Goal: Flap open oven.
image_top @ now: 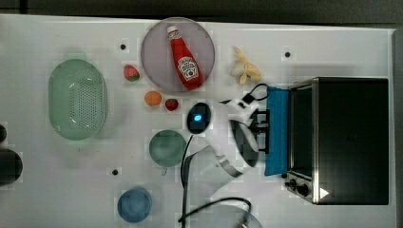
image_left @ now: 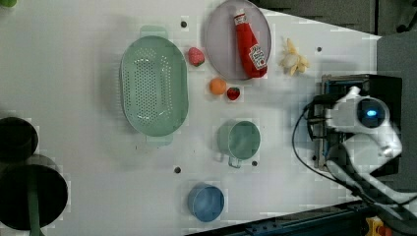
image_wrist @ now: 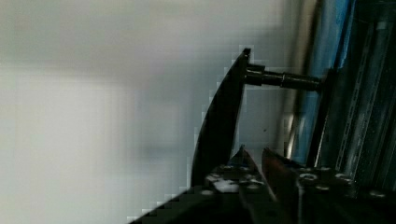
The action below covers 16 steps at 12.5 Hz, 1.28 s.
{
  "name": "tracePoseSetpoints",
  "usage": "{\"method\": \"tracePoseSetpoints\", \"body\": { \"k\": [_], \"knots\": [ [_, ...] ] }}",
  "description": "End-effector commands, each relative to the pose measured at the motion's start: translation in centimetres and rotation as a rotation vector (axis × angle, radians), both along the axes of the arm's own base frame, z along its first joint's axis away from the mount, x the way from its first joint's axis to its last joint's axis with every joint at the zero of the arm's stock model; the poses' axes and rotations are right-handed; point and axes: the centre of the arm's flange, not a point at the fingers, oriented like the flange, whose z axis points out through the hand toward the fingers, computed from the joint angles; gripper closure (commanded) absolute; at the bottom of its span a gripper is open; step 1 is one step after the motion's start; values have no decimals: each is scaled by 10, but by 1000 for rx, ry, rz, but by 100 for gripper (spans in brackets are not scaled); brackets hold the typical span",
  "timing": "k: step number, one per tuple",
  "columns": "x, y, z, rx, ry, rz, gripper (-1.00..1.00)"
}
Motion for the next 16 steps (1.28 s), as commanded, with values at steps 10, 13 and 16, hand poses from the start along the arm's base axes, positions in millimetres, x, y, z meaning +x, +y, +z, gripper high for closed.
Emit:
{"method": "tracePoseSetpoints", "body": {
  "k": [10,13,16],
  "knots": [
    [24,77,-39,-13,-264,-247,65],
    [38,80,24,137,-351,-535,65],
    [43,71,93,248,-420,-733,65]
  ]
}}
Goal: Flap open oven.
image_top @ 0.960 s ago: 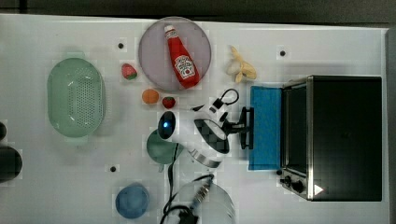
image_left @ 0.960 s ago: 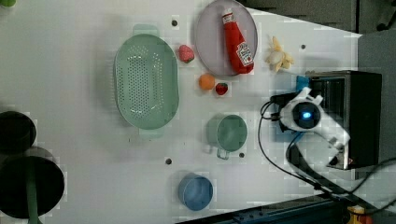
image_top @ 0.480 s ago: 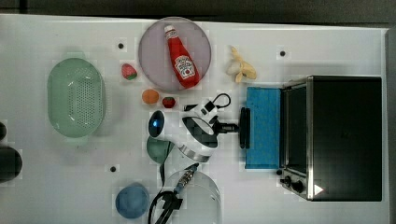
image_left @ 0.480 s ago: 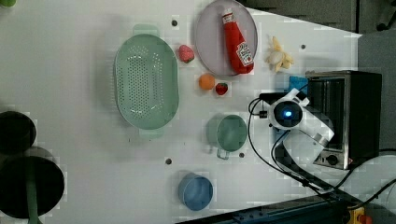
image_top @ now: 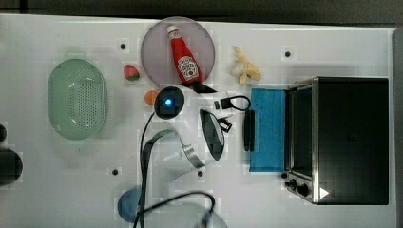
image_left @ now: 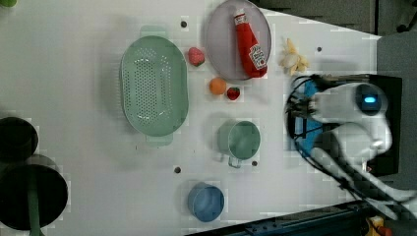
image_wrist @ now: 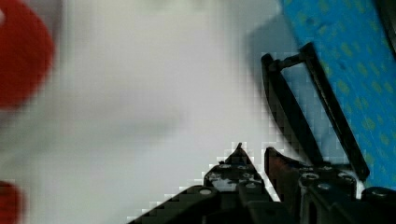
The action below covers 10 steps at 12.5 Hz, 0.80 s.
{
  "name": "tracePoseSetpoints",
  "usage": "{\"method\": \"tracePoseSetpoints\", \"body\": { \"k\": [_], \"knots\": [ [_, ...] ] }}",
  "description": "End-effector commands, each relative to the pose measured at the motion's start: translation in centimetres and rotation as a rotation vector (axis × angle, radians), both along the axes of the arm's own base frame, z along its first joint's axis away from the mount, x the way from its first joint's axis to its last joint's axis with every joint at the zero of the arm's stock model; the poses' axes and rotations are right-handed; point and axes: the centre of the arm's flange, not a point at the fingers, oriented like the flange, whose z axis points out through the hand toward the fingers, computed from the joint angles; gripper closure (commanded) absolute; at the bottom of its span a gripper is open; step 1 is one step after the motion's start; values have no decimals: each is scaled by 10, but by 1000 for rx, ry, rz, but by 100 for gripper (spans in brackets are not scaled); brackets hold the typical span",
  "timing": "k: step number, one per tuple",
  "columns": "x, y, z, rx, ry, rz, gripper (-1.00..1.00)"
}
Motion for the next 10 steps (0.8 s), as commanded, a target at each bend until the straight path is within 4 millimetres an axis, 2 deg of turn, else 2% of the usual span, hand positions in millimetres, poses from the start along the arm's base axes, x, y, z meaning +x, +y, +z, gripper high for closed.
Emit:
{"method": "tracePoseSetpoints", "body": {
  "k": [1,4,6,10],
  "knots": [
    [11,-16,81,75,-130,-186,65],
    [-4,-25,159,160,-173,-302,65],
    [-20,-31,211,237,-198,-372,65],
    [-50,-38,281,319,-231,-422,65]
  ]
}}
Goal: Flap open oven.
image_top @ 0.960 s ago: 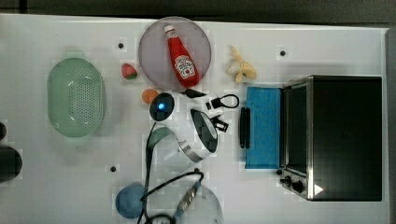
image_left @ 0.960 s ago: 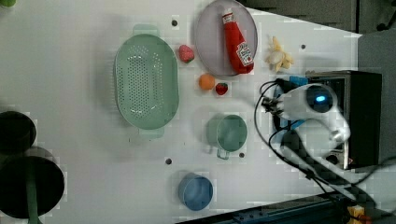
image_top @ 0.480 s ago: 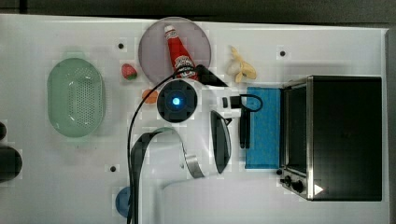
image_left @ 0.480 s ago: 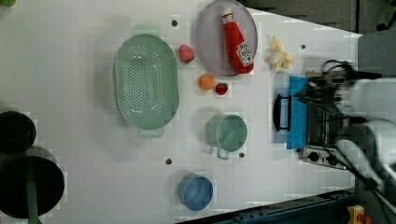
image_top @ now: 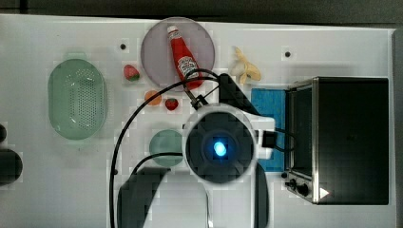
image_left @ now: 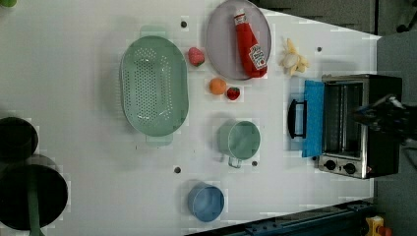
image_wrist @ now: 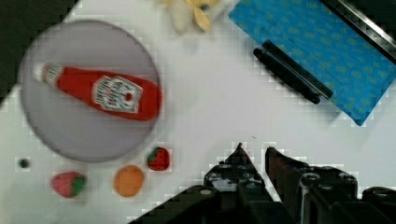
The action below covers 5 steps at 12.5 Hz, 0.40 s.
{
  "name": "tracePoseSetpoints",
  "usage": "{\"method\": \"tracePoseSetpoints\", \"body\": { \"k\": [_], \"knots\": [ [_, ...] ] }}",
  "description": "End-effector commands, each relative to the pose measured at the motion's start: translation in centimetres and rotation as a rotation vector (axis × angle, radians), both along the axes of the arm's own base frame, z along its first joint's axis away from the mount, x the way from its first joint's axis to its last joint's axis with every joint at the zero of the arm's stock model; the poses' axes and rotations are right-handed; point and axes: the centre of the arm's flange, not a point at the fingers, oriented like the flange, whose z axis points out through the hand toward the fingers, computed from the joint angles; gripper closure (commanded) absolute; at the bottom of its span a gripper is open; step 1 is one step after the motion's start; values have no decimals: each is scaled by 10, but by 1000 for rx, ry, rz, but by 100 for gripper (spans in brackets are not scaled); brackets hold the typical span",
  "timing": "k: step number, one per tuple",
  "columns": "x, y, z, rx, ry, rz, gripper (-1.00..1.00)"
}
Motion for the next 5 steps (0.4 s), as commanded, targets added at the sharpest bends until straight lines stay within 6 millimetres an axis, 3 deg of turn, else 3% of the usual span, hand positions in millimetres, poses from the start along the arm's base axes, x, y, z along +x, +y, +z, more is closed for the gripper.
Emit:
{"method": "tracePoseSetpoints", "body": {
  "k": [1,5],
  "knots": [
    [-15,-13,27,35,8,-91,65],
    [-33,-16,74,34,77,-97,65]
  ]
}}
